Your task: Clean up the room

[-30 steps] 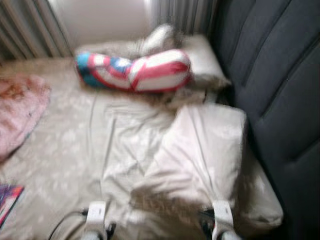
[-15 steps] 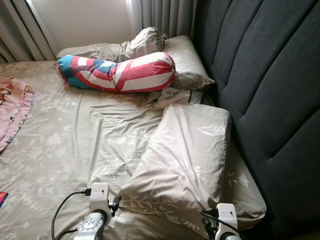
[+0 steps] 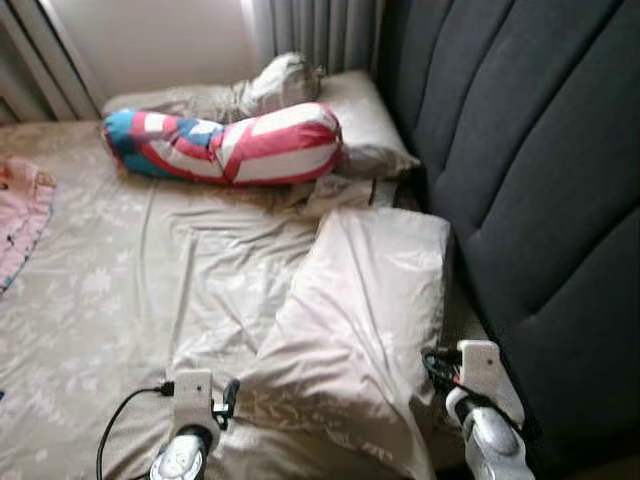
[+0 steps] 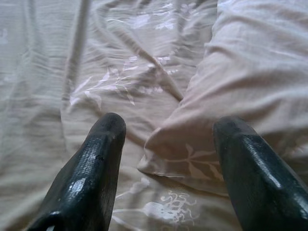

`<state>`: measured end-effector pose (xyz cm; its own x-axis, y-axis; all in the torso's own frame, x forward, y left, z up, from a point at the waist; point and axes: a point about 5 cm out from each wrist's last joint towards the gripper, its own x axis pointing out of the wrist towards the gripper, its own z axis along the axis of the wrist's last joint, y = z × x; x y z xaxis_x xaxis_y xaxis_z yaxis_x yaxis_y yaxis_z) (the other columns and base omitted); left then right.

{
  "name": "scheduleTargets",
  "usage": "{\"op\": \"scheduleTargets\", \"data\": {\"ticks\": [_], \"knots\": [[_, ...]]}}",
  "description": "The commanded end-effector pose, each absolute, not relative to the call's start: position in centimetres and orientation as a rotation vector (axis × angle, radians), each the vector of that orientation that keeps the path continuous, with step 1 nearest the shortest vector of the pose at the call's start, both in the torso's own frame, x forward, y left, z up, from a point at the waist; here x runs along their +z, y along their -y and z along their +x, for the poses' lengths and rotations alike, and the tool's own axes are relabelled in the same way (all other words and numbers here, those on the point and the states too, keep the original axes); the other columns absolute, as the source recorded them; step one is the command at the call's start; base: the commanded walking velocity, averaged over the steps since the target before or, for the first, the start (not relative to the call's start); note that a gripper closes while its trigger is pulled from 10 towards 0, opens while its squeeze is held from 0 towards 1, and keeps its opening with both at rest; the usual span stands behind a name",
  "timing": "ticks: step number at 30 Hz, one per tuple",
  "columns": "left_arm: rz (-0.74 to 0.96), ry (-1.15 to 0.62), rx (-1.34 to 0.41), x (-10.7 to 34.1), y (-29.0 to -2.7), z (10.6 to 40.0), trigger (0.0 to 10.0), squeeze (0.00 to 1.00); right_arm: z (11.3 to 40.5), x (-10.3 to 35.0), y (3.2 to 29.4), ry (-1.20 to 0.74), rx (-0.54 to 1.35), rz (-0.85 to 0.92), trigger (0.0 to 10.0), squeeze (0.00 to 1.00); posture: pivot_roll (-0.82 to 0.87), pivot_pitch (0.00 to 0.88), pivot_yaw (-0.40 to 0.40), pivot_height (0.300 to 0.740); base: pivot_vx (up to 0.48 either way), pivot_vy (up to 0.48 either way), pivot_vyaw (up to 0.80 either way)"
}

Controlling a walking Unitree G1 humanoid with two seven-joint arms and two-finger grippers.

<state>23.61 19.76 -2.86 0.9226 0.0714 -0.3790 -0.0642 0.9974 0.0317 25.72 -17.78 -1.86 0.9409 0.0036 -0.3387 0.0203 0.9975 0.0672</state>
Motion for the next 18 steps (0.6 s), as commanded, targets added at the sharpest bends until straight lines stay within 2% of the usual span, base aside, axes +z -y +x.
{"op": "scheduleTargets", "data": {"ticks": [1,12,18], "knots": [[0.039,-0.331,0.07,-2.1,-19.9,24.0,10.0,0.0,24.7,-2.5,17.4,-0.349,-0.024,0.098,10.0,0.0,-0.11,0.013,-0.038,0.74,0.0,0.0,0.0],[0.085,-0.221,0.043,-0.4,-20.0,24.6,10.0,0.0,24.4,-2.5,16.3,-0.32,0.007,0.129,10.0,0.0,-0.1,0.0,-0.047,0.74,0.0,0.0,0.0],[0.076,-0.202,0.031,0.2,-19.4,25.5,10.0,0.0,24.6,-2.8,16.0,-0.364,0.011,0.104,10.0,0.0,-0.1,0.033,-0.042,0.74,0.0,0.0,0.0]]}}
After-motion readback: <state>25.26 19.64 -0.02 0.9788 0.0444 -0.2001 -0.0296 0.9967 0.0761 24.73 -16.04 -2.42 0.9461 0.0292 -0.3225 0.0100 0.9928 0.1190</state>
